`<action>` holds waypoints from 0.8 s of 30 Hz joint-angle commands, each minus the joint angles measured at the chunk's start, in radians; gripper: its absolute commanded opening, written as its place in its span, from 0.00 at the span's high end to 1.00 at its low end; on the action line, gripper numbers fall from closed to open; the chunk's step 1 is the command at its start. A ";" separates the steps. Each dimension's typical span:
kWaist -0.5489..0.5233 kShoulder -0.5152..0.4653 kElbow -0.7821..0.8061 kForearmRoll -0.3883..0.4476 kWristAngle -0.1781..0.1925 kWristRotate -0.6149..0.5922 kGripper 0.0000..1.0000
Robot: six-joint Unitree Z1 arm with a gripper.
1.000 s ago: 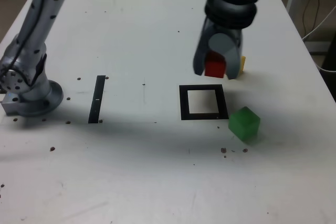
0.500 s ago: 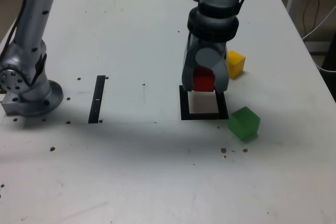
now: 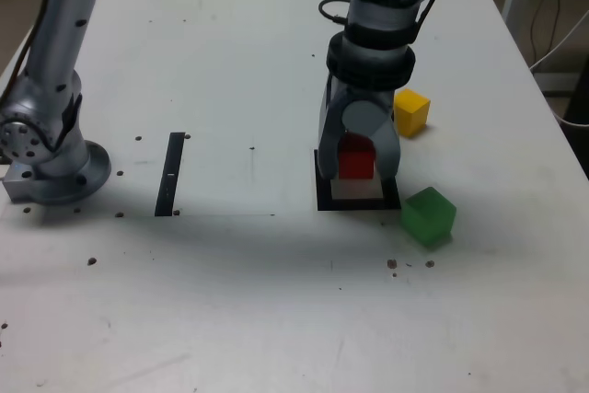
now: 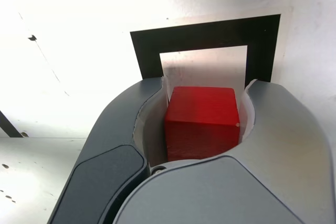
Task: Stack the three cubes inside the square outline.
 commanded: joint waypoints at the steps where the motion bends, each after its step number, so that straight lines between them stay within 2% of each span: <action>1: -0.008 0.009 0.010 -0.011 -0.006 -0.011 0.59; 17: -0.012 0.030 0.043 -0.046 -0.022 -0.023 0.58; 19: -0.012 0.033 0.046 -0.052 -0.023 -0.023 0.50; 24: -0.012 0.037 0.059 -0.076 -0.025 -0.016 0.17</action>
